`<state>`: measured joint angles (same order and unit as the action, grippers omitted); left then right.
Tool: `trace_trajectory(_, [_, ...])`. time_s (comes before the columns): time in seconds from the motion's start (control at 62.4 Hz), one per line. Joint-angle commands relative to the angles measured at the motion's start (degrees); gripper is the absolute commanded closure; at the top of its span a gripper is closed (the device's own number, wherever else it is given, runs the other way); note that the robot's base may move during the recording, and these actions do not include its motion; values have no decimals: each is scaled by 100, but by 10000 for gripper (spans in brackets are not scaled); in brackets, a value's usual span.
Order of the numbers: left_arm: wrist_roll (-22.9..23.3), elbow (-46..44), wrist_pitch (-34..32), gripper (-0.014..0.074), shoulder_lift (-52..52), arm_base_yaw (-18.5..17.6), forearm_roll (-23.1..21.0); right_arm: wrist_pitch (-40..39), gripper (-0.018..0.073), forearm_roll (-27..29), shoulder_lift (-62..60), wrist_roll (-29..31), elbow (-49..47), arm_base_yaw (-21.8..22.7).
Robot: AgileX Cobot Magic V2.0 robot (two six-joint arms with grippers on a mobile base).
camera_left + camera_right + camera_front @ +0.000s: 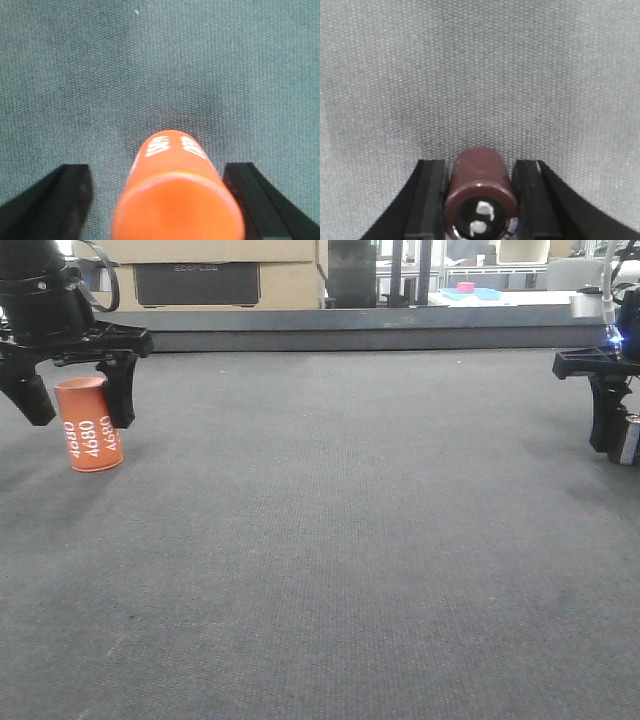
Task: Place cylindrical capacitor in blue bin on shelf
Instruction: 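Lift the orange cylinder and brown capacitor off the table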
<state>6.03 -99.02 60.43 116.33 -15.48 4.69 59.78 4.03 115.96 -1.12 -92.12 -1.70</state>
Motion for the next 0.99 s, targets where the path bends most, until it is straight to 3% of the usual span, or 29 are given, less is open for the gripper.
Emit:
trace_trajectory(0.0, [0,-38,41,300,2,-25,-15,-33,721,-31,-29,28,-30,28])
trace_trajectory(0.225, [0,-38,225,708,2,-25,-28,42,721,-28,-85,28,-30,28])
trace_trajectory(0.497, [0,-238,550,707,-250,-25,-40,54,721,-28,-567,28,-30,28])
trace_trajectory(0.802, [65,-69,-368,707,-1102,-25,-594,-882,721,-28,-1517,28,727,-185])
trace_trajectory(0.978, [212,899,-1484,707,-1840,-25,-609,-2114,721,-28,-2269,28,1912,-250])
